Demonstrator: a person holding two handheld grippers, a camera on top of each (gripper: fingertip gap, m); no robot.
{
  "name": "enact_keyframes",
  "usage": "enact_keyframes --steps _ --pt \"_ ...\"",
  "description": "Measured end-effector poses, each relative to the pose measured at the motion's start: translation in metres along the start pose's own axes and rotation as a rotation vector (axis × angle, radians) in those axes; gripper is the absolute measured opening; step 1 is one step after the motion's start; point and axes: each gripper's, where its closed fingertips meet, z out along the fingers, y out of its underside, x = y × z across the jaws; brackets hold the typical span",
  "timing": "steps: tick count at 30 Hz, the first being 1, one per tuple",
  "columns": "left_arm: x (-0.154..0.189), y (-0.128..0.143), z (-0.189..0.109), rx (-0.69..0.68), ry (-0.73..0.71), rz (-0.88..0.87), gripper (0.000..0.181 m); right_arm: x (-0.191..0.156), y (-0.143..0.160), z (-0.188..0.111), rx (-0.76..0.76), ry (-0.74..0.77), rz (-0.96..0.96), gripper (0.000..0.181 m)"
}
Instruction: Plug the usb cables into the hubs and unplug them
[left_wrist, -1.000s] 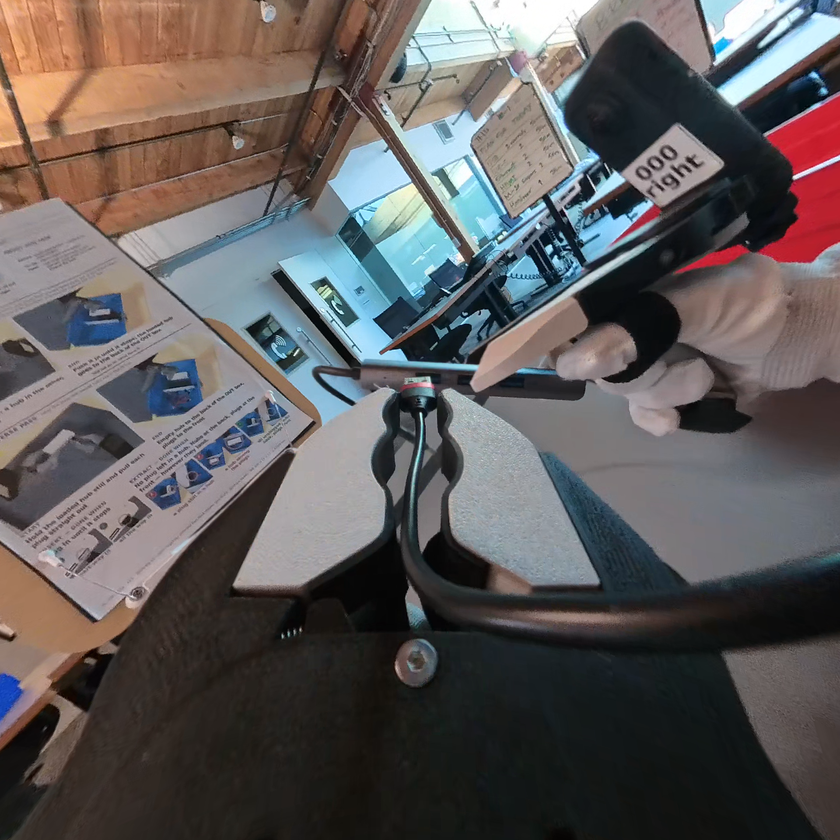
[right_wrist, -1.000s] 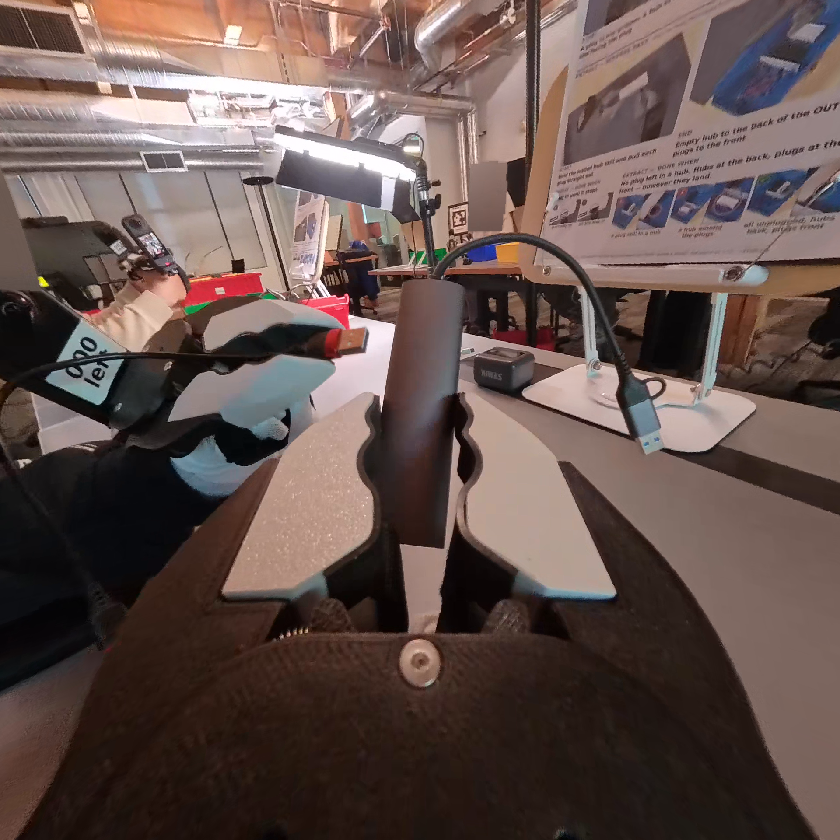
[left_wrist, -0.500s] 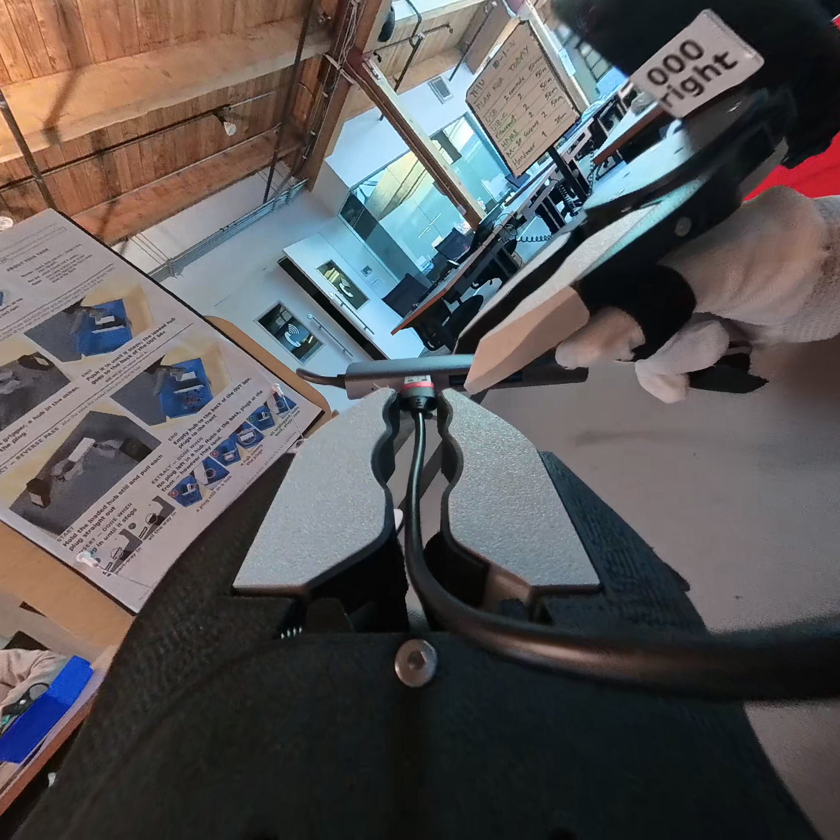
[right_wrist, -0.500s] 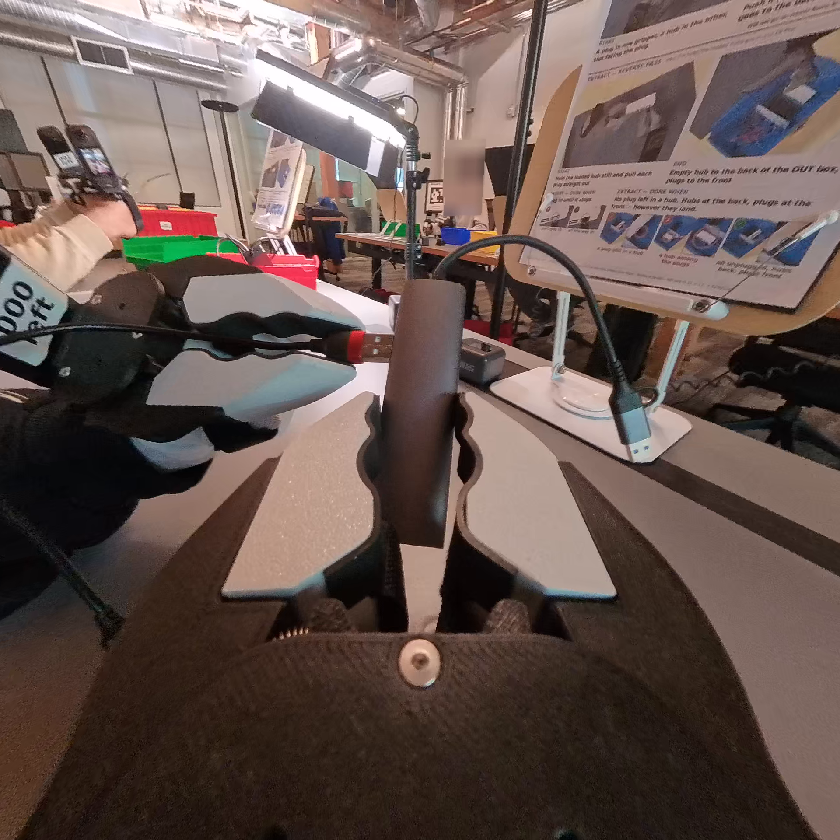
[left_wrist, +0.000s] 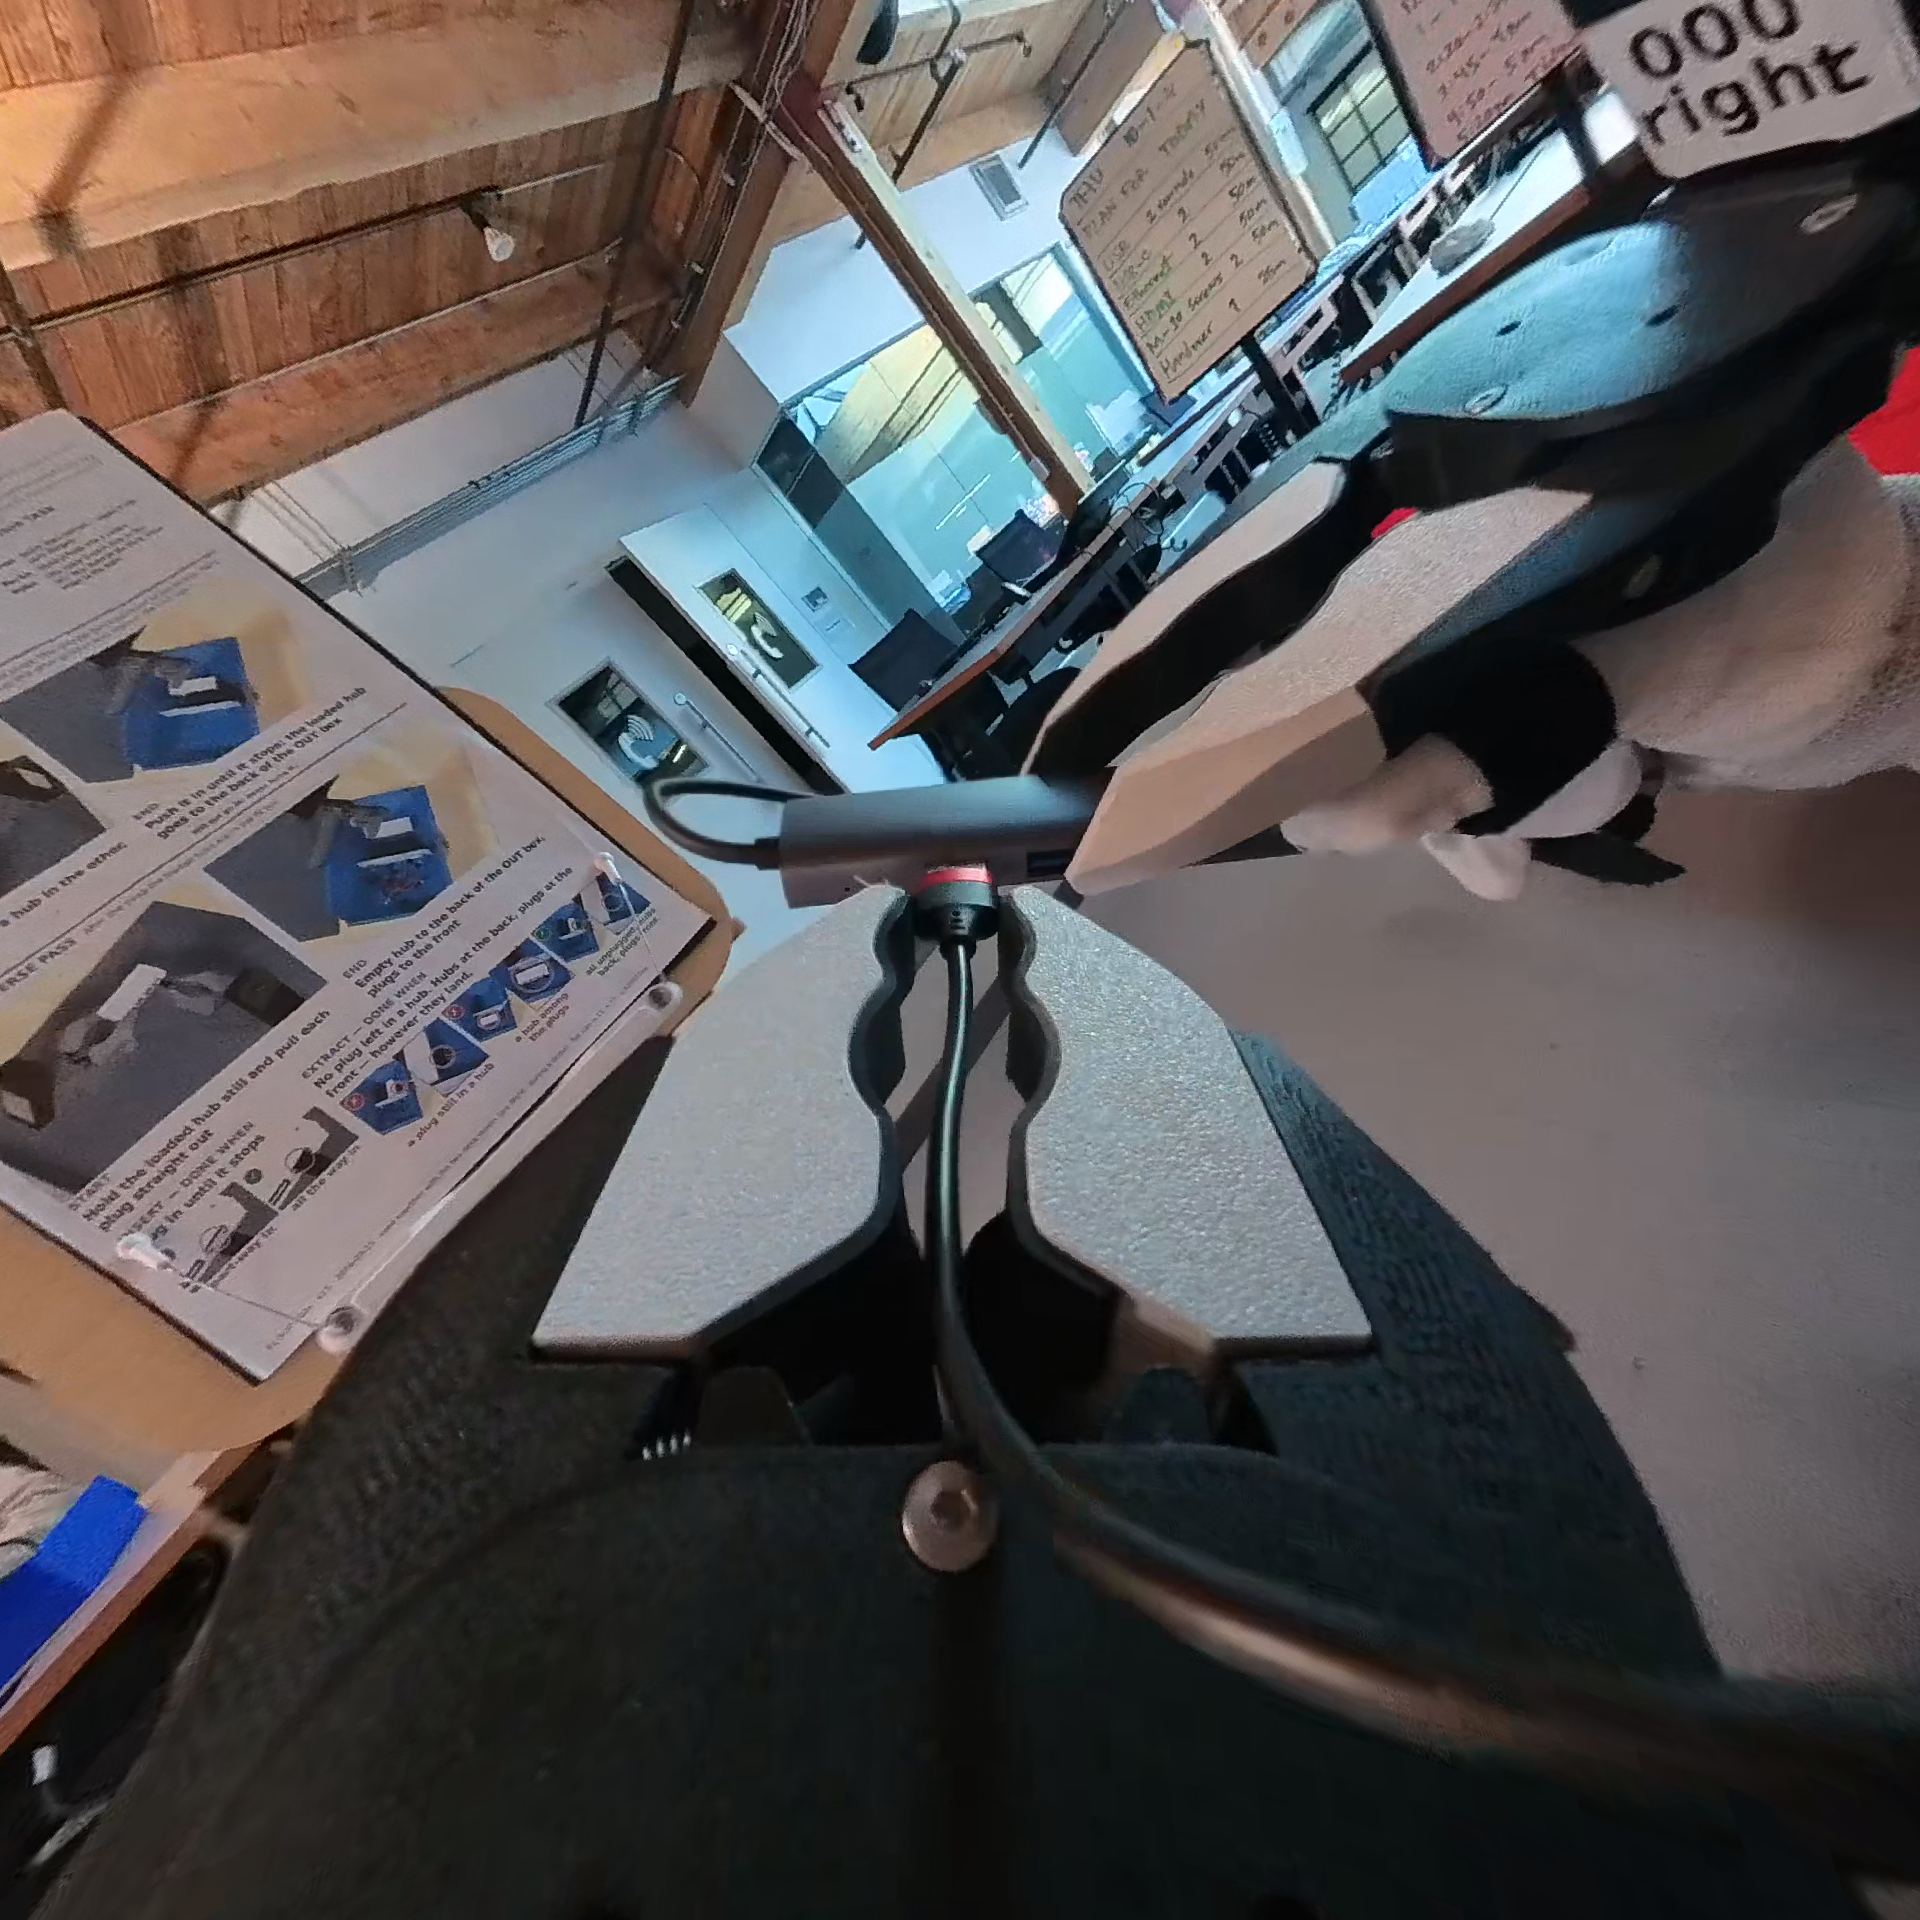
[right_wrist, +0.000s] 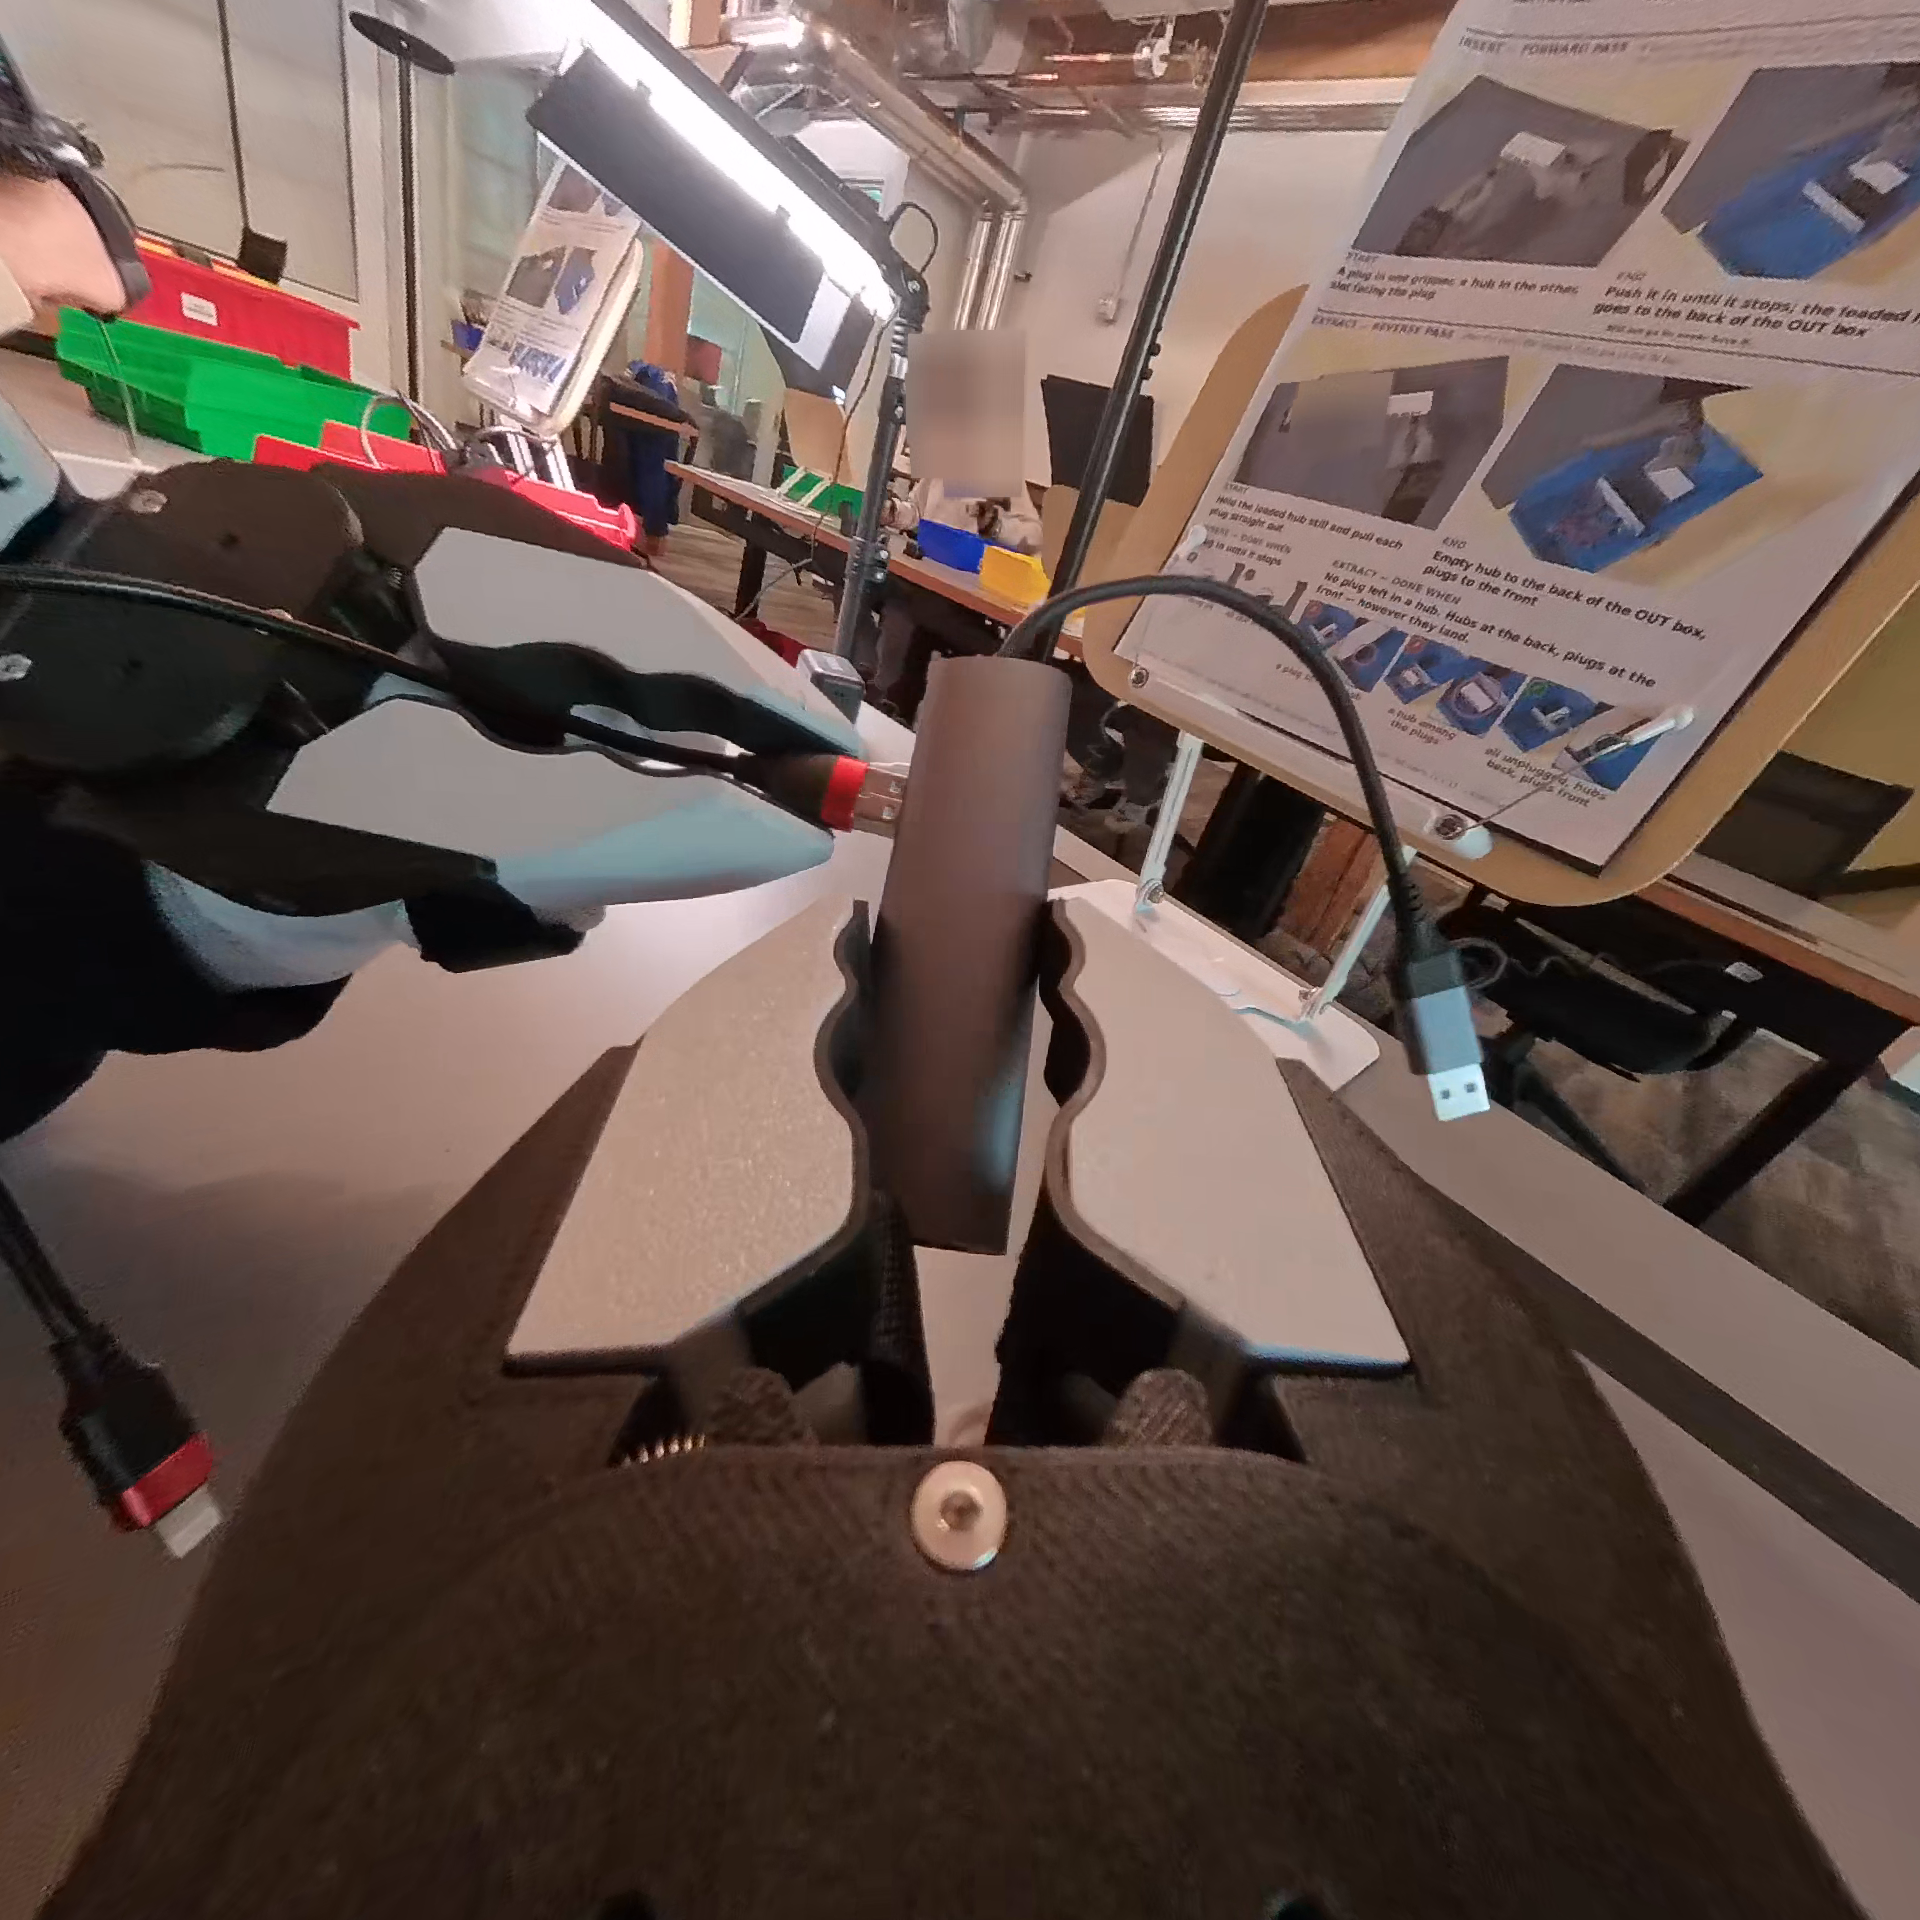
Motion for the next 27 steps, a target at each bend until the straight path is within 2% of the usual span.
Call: enact_keyframes --steps 7,12,16,21,27 --pt "-0.002 0.001 0.002 -0.029 -0.078 0.029 0.015 0.001 0.0 0.001 0.004 0.033 0.015 0.031" --pt "-0.002 -0.015 -0.003 0.123 -0.026 -0.096 0.015 -0.01 0.0 0.003 0.037 -0.104 0.179 0.032" --pt "-0.001 -0.016 -0.003 0.075 -0.033 0.03 0.015 -0.012 0.001 0.004 0.072 -0.15 0.275 0.031" --pt "0.001 -0.013 -0.006 0.078 0.027 0.053 0.015 -0.017 0.005 0.004 0.045 -0.185 0.249 0.032" --pt "0.004 -0.004 -0.002 -0.013 -0.006 0.116 0.015 -0.013 0.015 0.009 -0.039 -0.097 0.148 0.032"
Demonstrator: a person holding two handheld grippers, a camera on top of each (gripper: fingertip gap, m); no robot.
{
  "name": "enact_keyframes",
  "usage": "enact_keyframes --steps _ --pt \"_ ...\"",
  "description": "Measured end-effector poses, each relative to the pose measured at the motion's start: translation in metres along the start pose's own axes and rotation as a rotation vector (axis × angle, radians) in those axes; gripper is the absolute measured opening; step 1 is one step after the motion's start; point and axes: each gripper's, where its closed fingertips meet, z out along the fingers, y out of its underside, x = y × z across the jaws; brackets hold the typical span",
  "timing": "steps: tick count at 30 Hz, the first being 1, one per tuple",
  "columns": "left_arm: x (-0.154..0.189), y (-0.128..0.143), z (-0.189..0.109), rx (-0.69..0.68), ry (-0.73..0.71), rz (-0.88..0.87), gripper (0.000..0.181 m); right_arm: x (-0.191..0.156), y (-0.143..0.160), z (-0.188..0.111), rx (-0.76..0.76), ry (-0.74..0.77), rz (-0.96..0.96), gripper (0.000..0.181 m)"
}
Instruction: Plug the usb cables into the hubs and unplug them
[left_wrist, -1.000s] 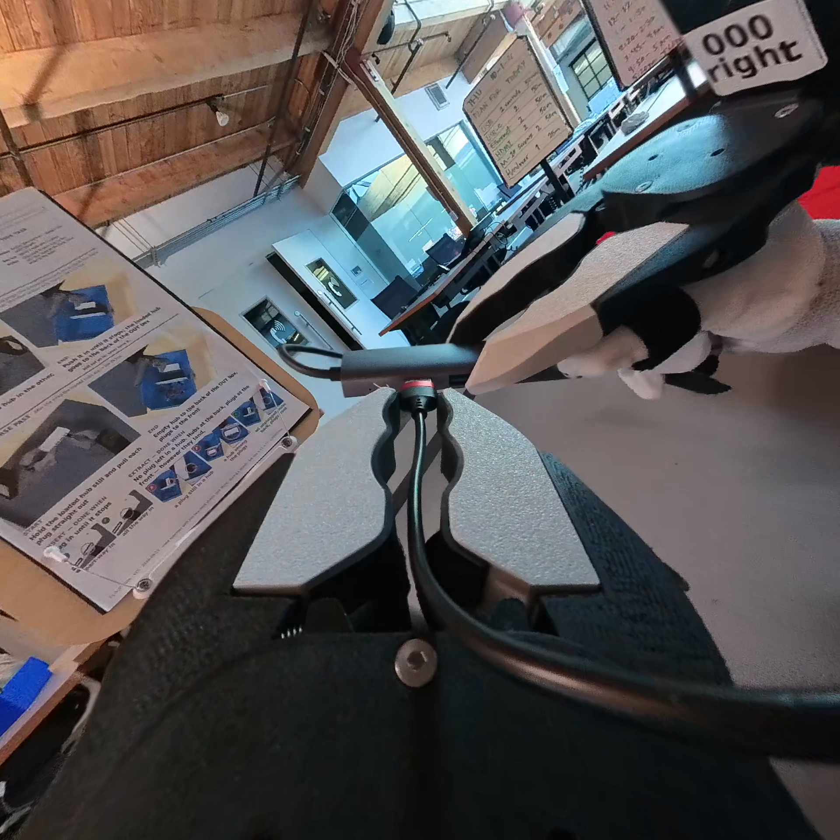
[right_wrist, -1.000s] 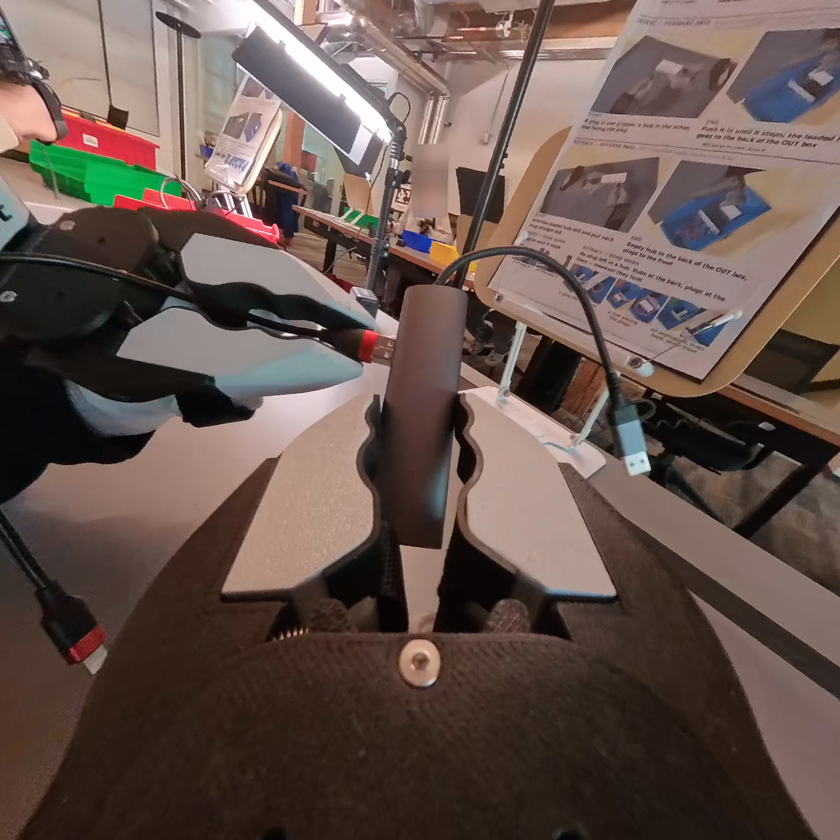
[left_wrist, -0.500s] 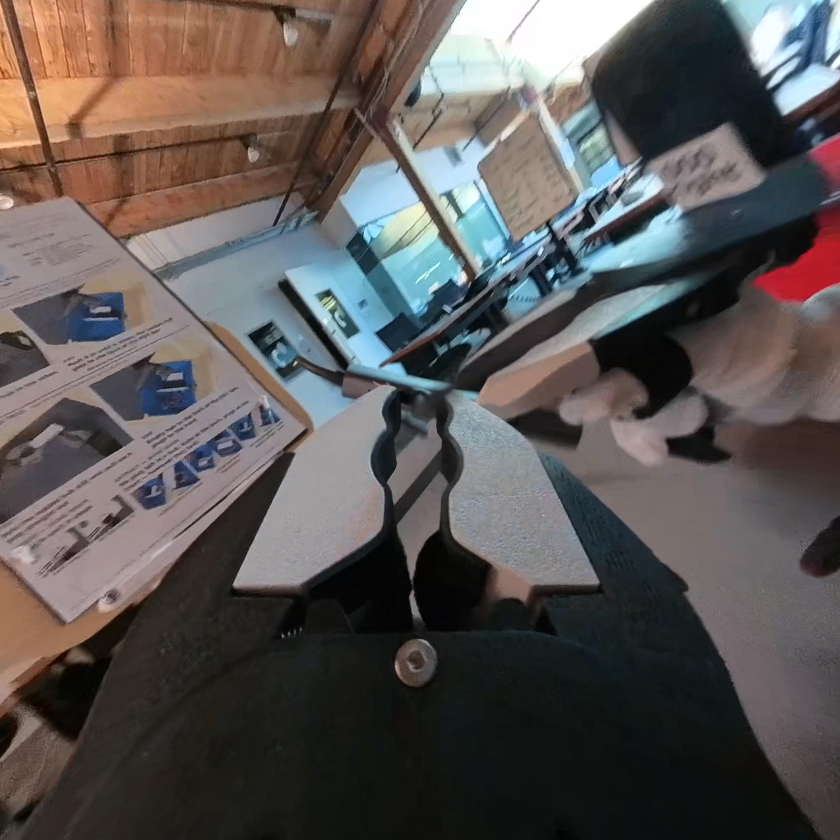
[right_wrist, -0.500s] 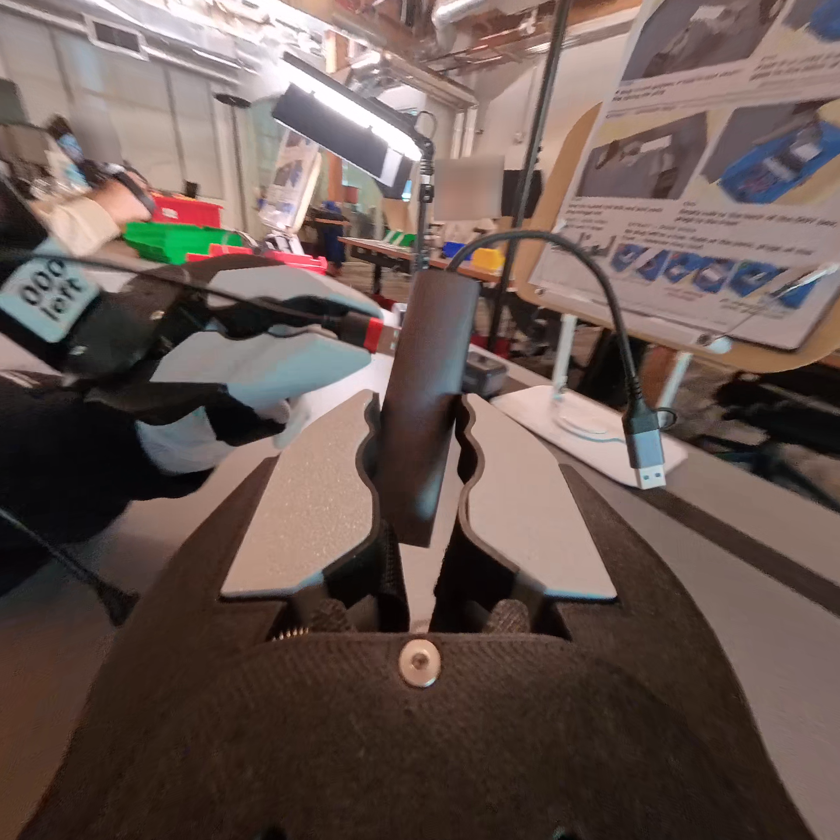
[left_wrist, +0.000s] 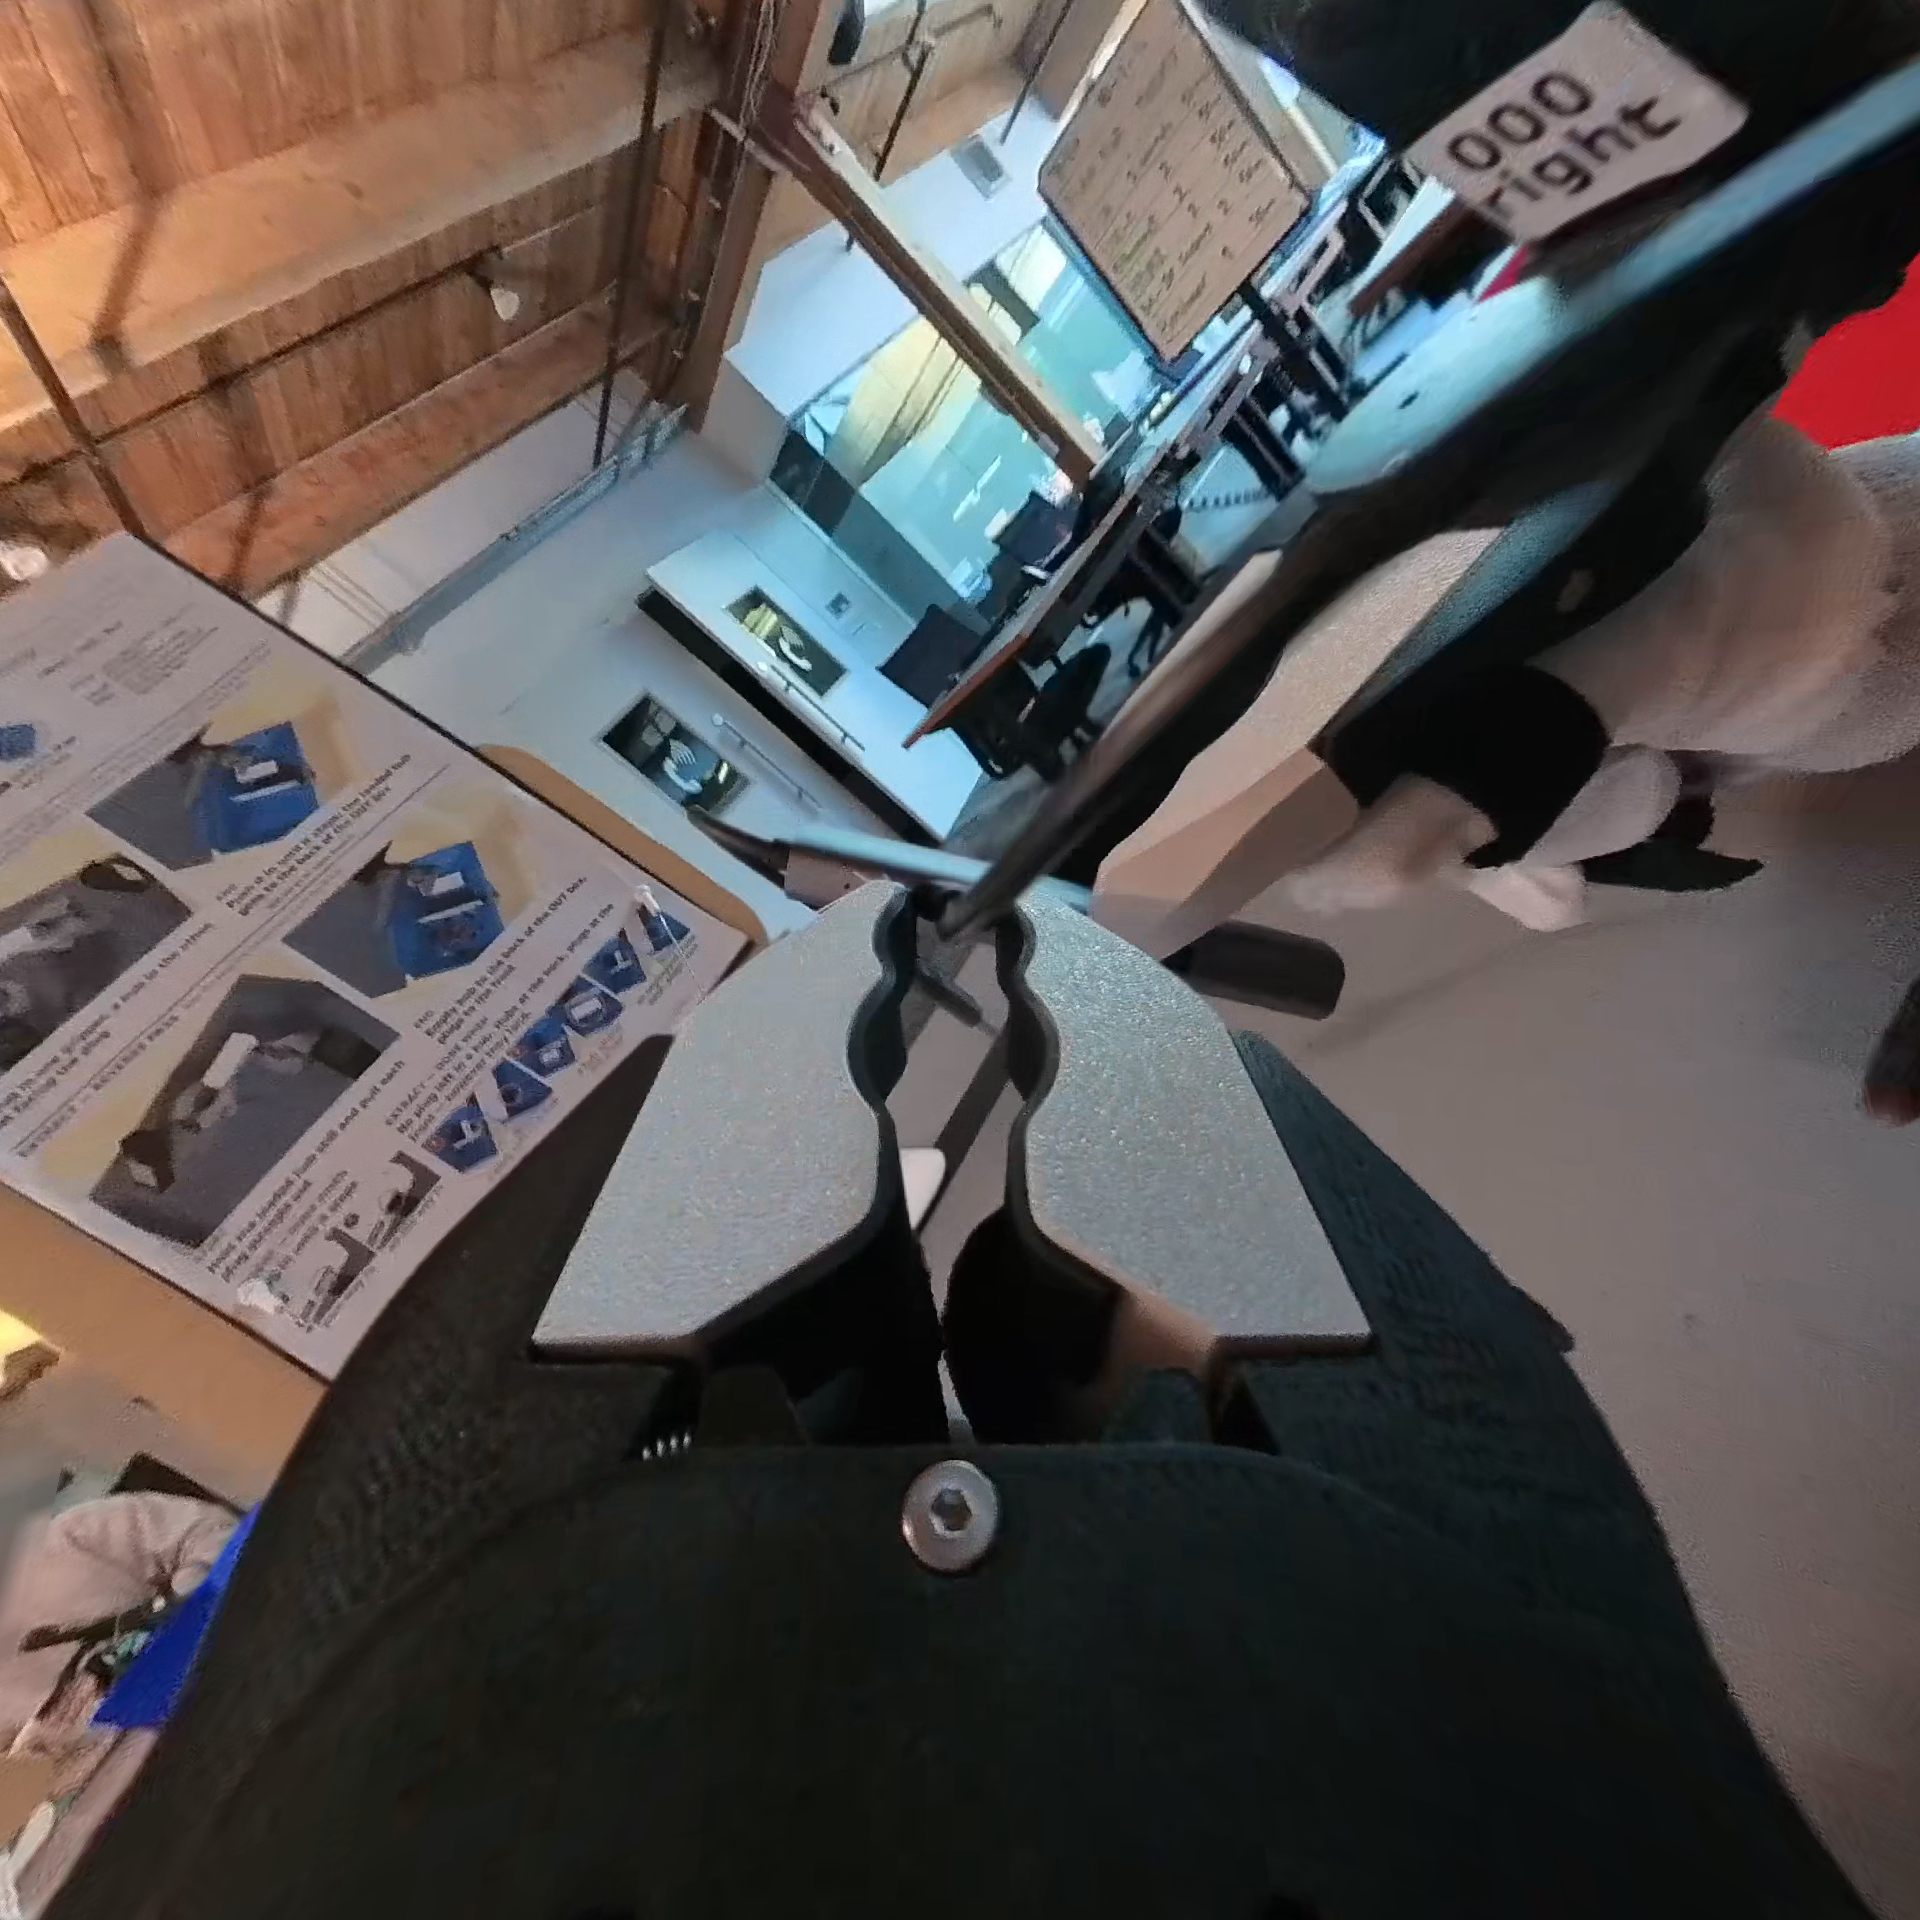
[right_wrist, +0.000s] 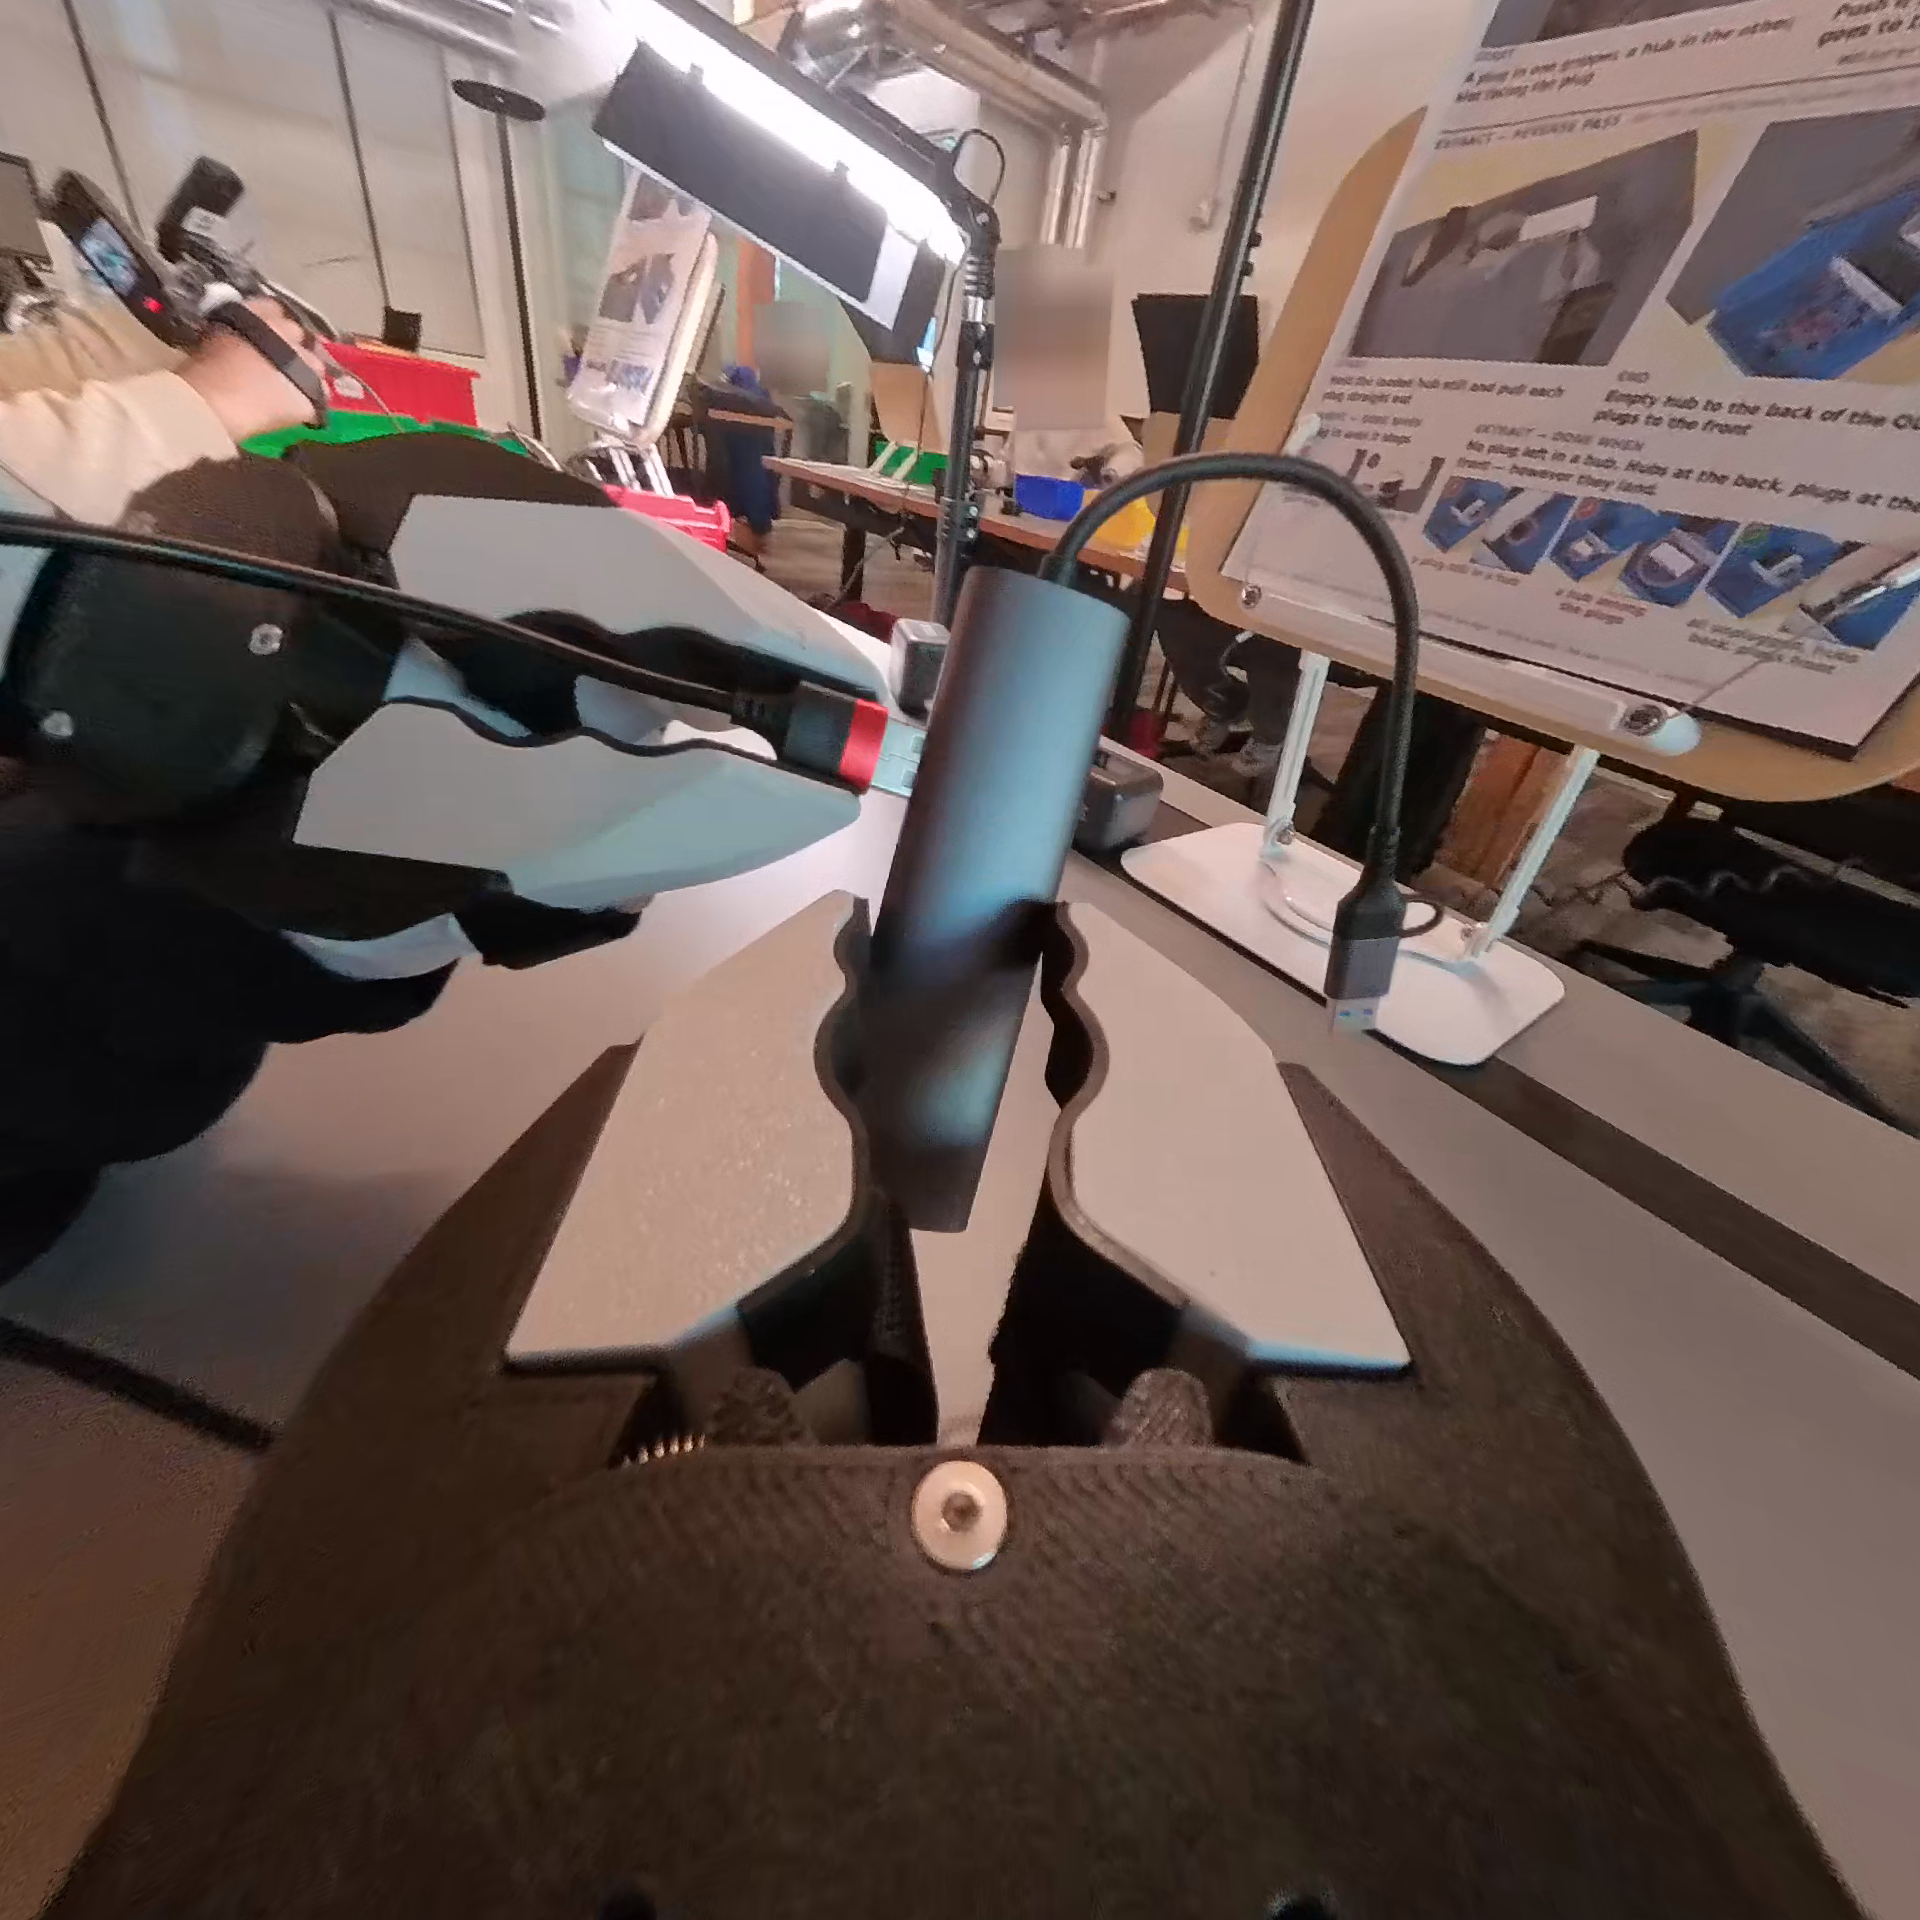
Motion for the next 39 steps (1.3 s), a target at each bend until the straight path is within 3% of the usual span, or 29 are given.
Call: enact_keyframes --steps 5,9,12,14,16,18,22,29,36,39 --pt "0.0 0.009 0.001 -0.031 0.018 -0.069 0.015 0.006 0.002 -0.001 -0.051 0.086 -0.138 0.032" --pt "-0.013 -0.017 -0.012 0.218 0.077 -0.264 0.014 -0.008 -0.026 -0.008 0.092 -0.007 -0.105 0.033" --pt "-0.022 -0.032 -0.029 0.368 0.218 -0.425 0.014 -0.028 -0.049 -0.02 0.25 -0.302 0.133 0.031" --pt "-0.019 -0.036 -0.037 0.429 0.334 -0.493 0.014 -0.028 -0.056 -0.027 0.321 -0.494 0.436 0.03" --pt "-0.012 -0.034 -0.039 0.451 0.405 -0.547 0.014 -0.028 -0.053 -0.028 0.312 -0.676 0.736 0.028" --pt "-0.001 -0.031 -0.036 0.437 0.457 -0.554 0.014 -0.031 -0.048 -0.025 0.279 -0.784 0.907 0.024" --pt "0.005 -0.032 -0.034 0.435 0.47 -0.559 0.014 -0.036 -0.039 -0.02 0.207 -0.813 0.999 0.016" --pt "0.007 -0.026 -0.026 0.33 0.418 -0.524 0.014 -0.032 -0.038 -0.017 0.244 -0.768 1.087 0.015" --pt "0.007 -0.027 -0.028 0.348 0.474 -0.6 0.014 -0.035 -0.038 -0.019 0.213 -0.749 1.01 0.016" --pt "0.016 -0.014 -0.023 0.274 0.537 -0.679 0.01 -0.027 -0.035 -0.017 0.194 -0.664 0.939 0.016"
